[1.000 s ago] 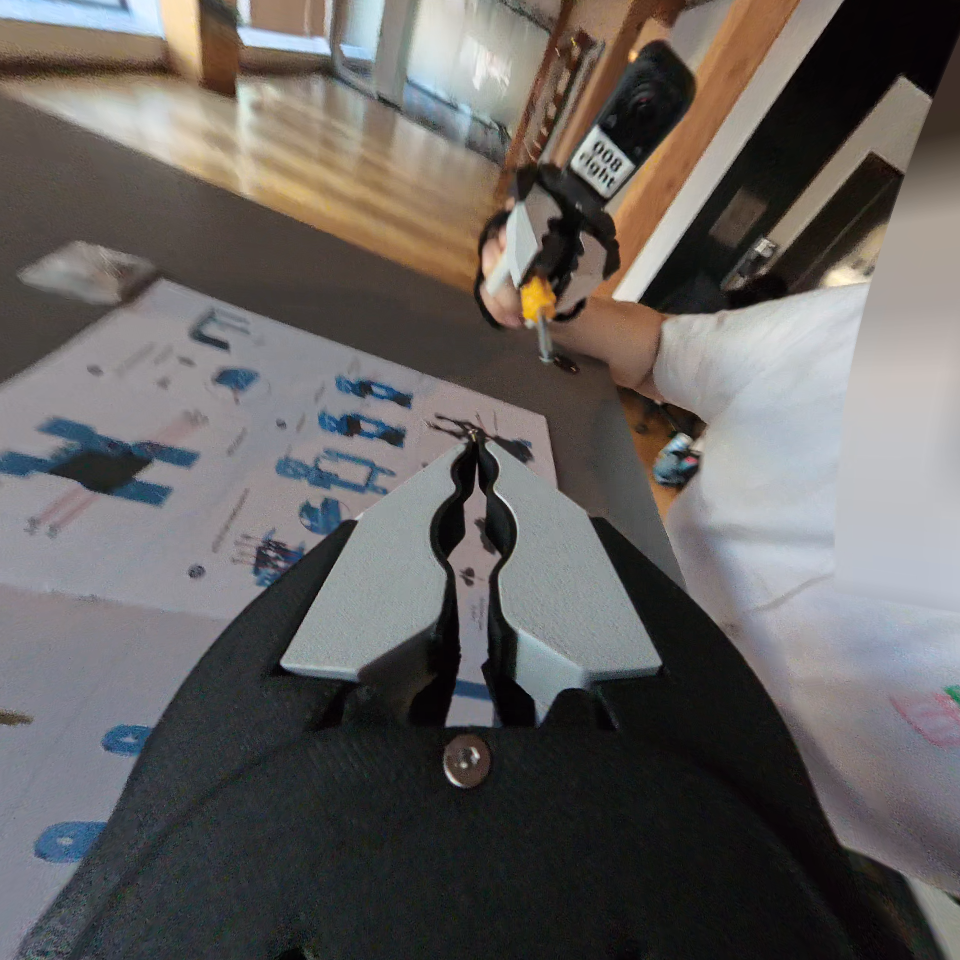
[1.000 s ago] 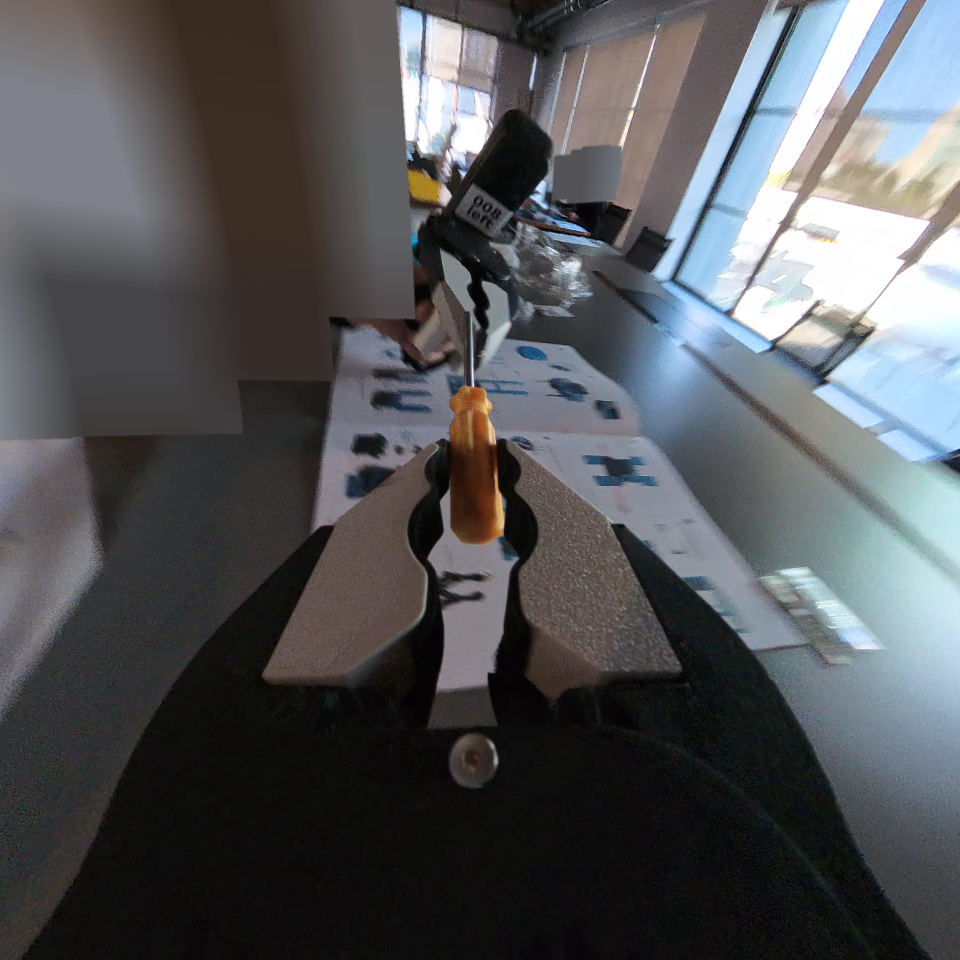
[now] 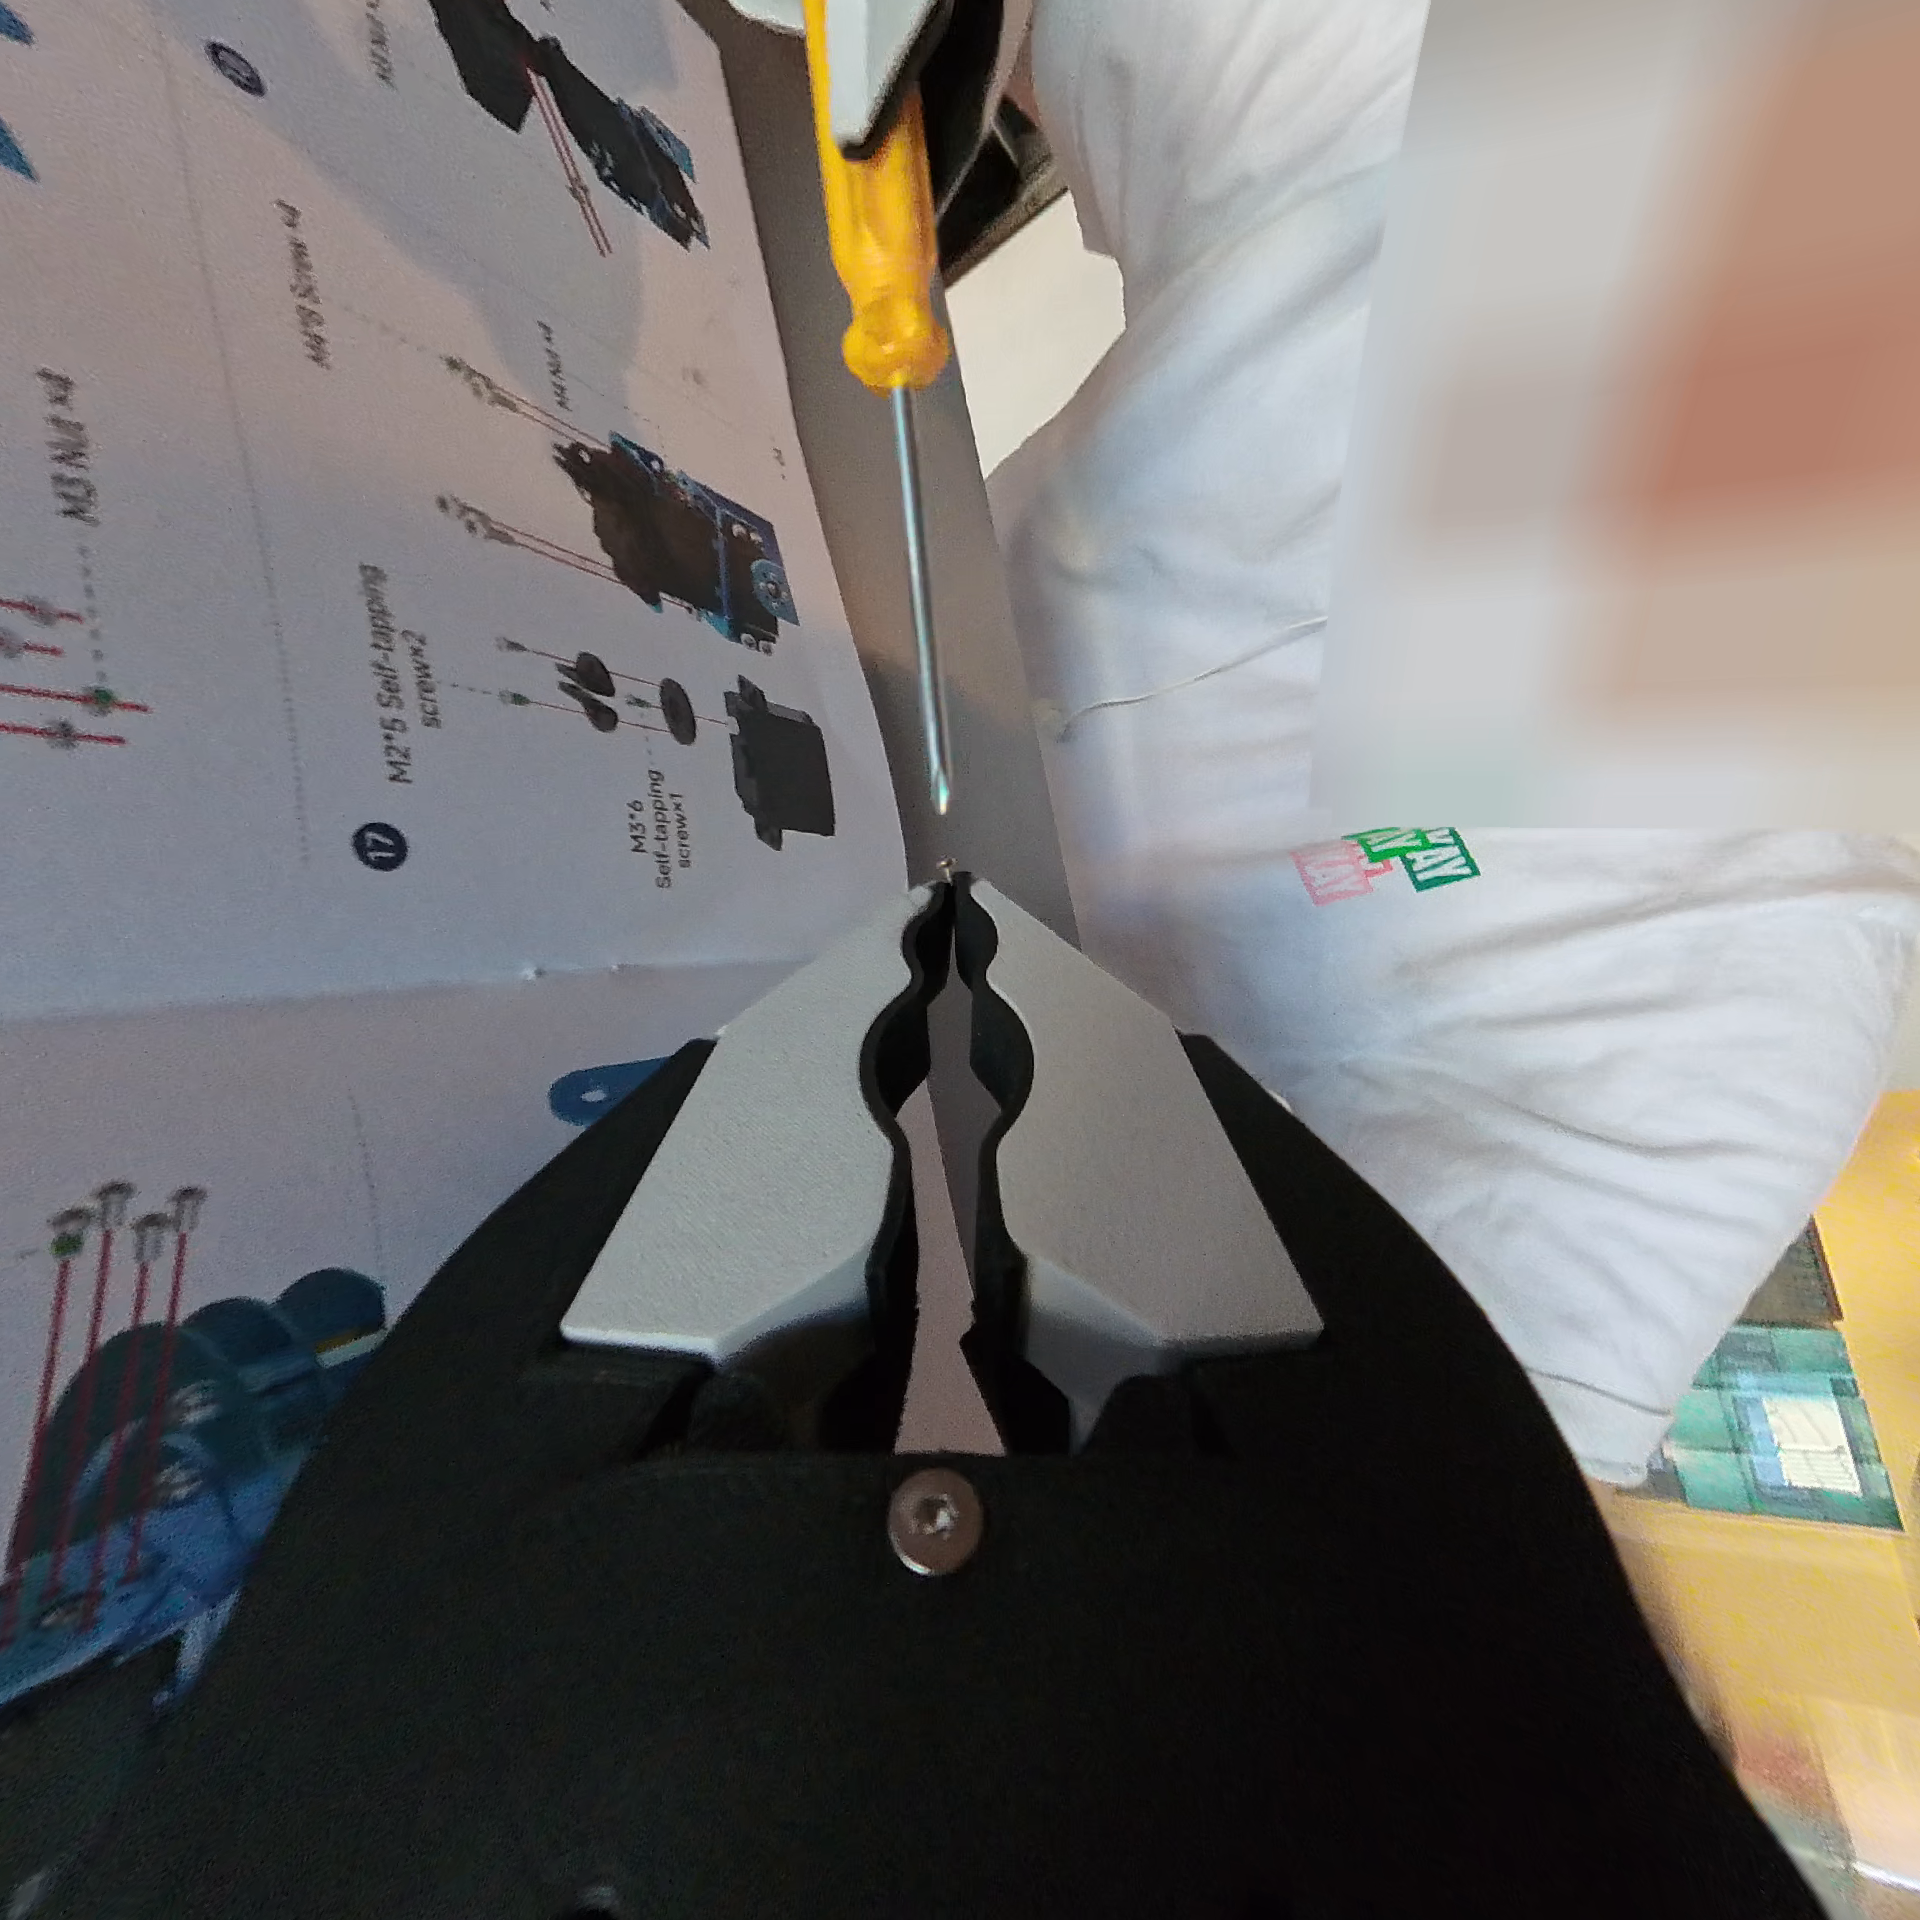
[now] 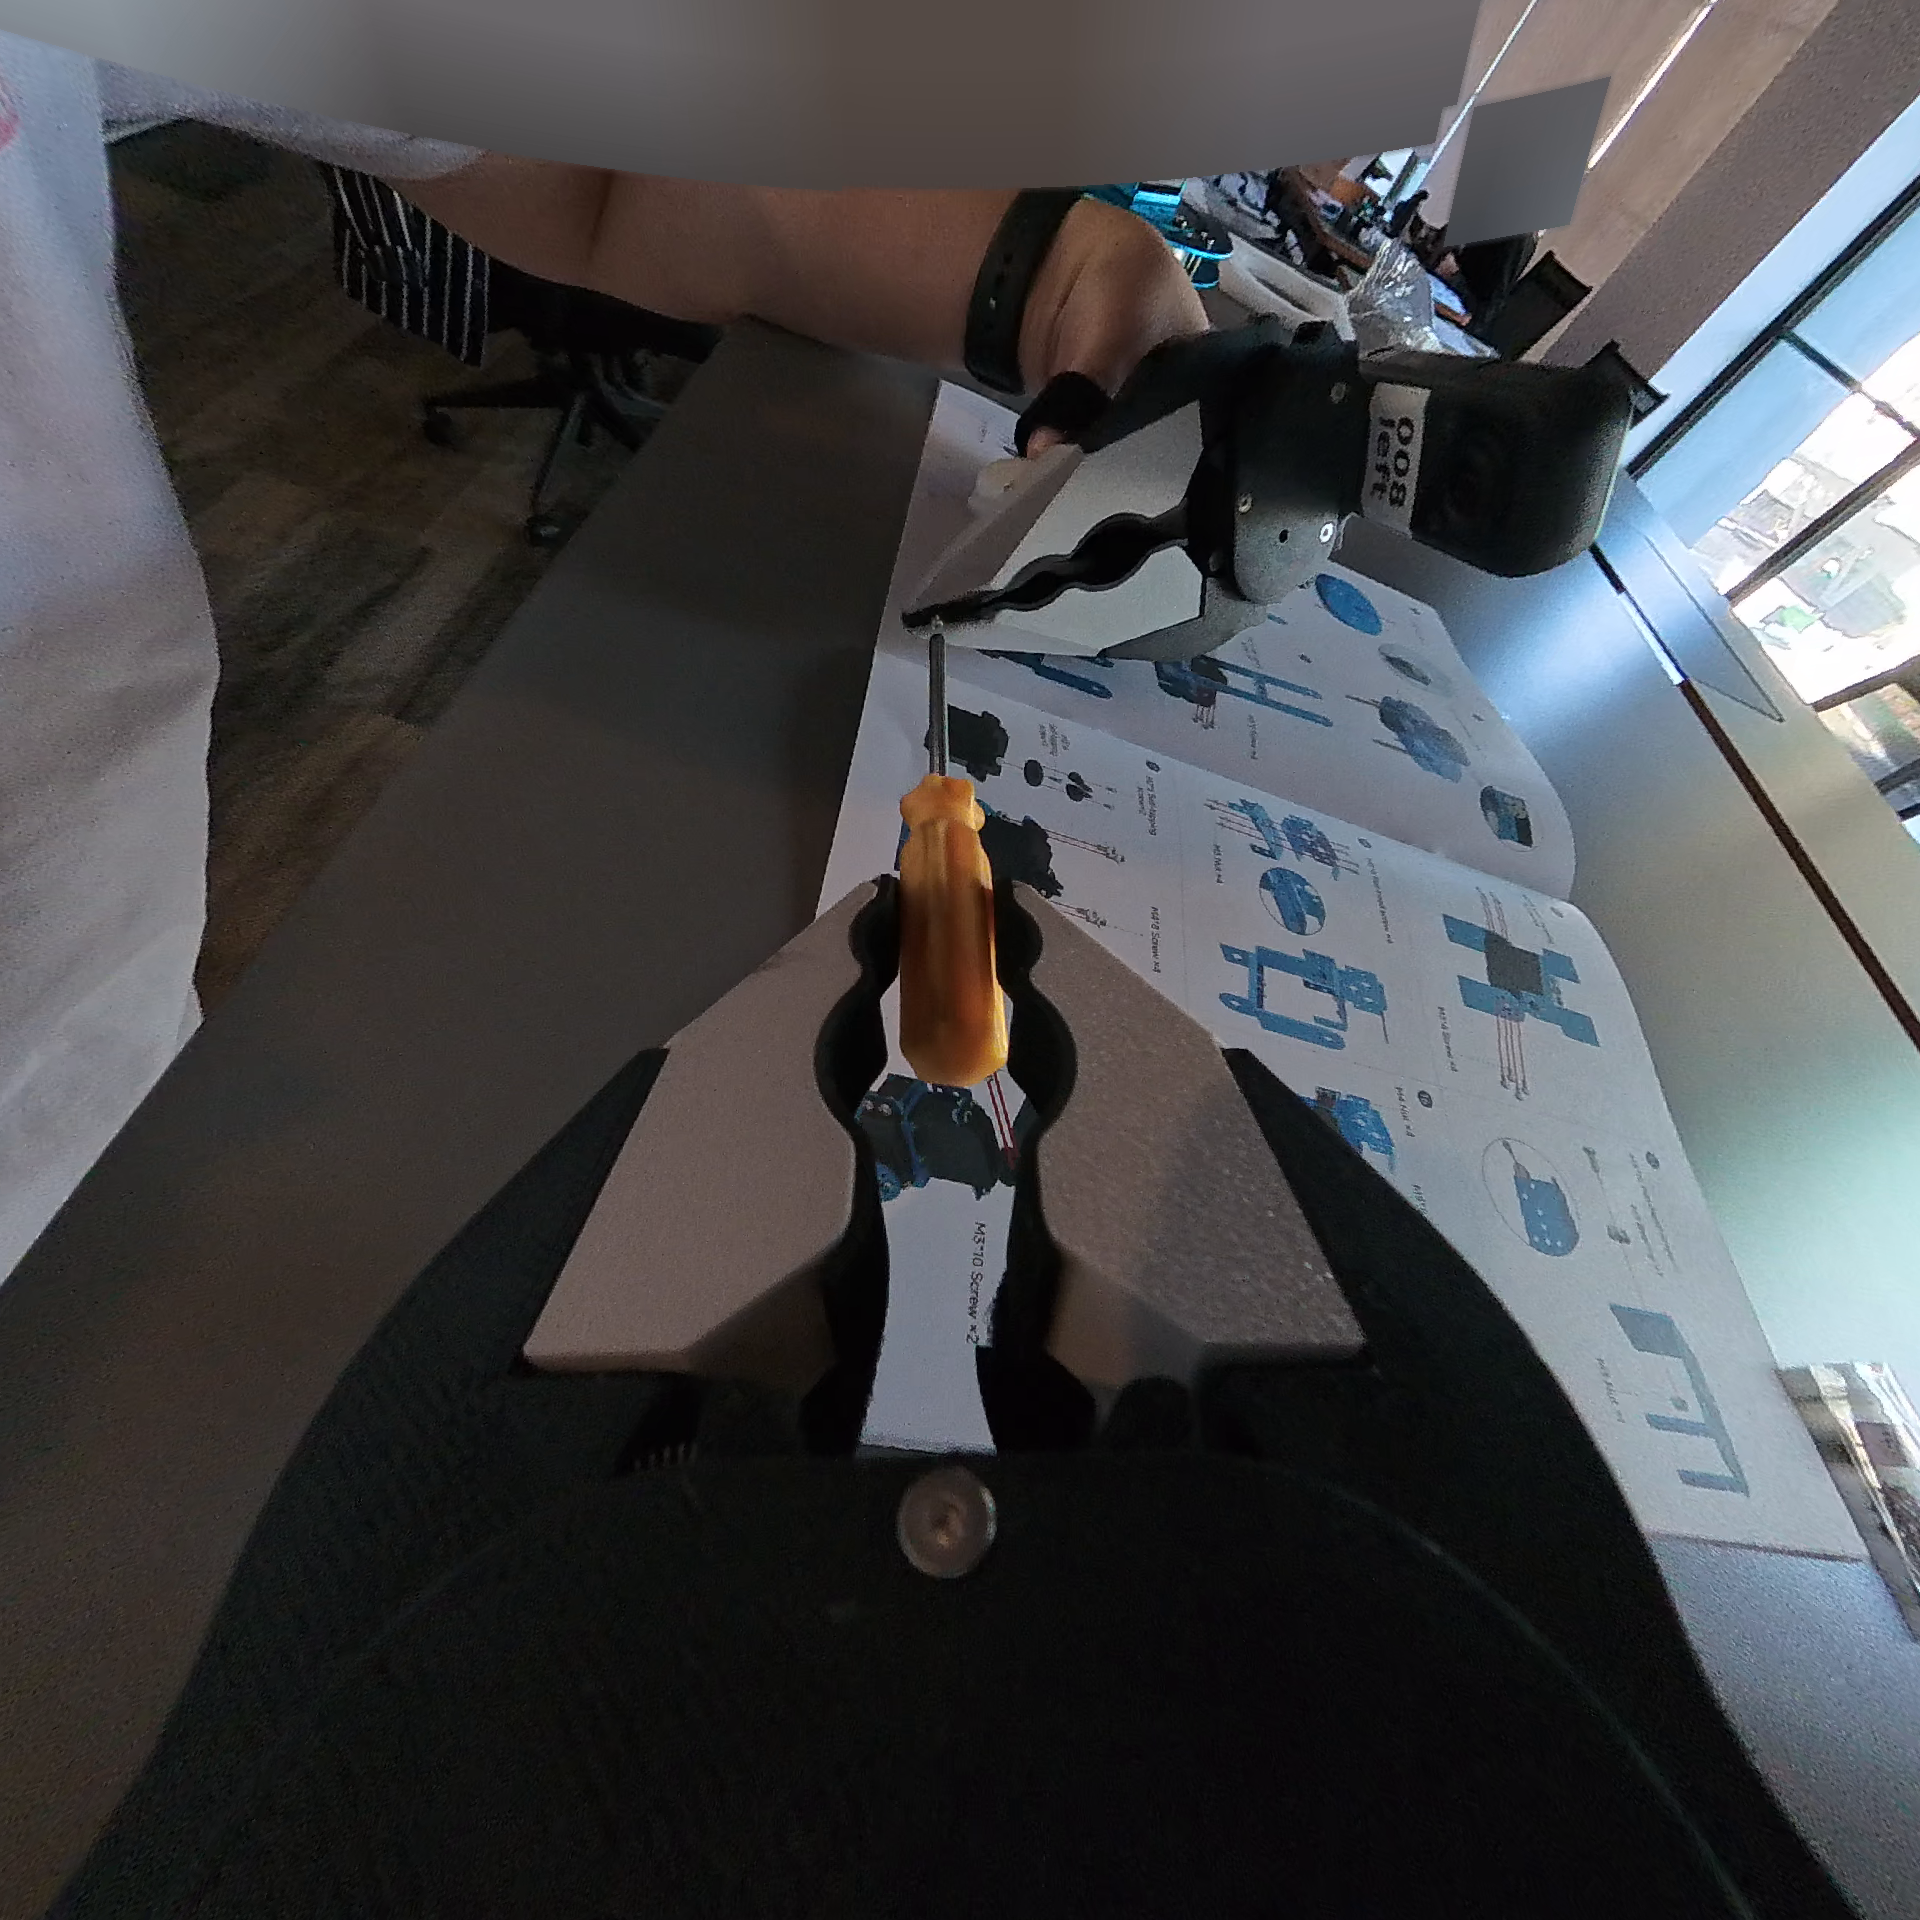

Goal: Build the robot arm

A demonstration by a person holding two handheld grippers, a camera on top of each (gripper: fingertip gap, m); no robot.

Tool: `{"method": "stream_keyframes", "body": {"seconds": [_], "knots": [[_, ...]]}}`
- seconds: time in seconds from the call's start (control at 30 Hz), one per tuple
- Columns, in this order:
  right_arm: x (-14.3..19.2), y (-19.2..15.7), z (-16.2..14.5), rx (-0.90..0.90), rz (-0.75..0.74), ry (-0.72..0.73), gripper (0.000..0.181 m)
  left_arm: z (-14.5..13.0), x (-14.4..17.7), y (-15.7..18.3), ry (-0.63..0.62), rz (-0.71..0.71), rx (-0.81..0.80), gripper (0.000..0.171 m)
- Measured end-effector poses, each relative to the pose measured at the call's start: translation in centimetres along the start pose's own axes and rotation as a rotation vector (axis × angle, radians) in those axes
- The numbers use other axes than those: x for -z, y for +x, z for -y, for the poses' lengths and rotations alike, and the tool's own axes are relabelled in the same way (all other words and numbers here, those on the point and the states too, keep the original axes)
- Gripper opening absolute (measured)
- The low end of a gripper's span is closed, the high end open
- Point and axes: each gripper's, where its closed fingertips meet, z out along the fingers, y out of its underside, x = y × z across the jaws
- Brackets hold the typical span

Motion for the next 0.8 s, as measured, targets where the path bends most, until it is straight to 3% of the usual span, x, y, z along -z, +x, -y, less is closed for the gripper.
{"method": "stream_keyframes", "body": {"seconds": [0.8], "knots": [[-1.03, -0.8, 0.7, 0.048, 0.019, 0.011, 0.016, -0.77, -0.67, 0.95, -0.057, -0.05, -0.047, 0.0]]}}
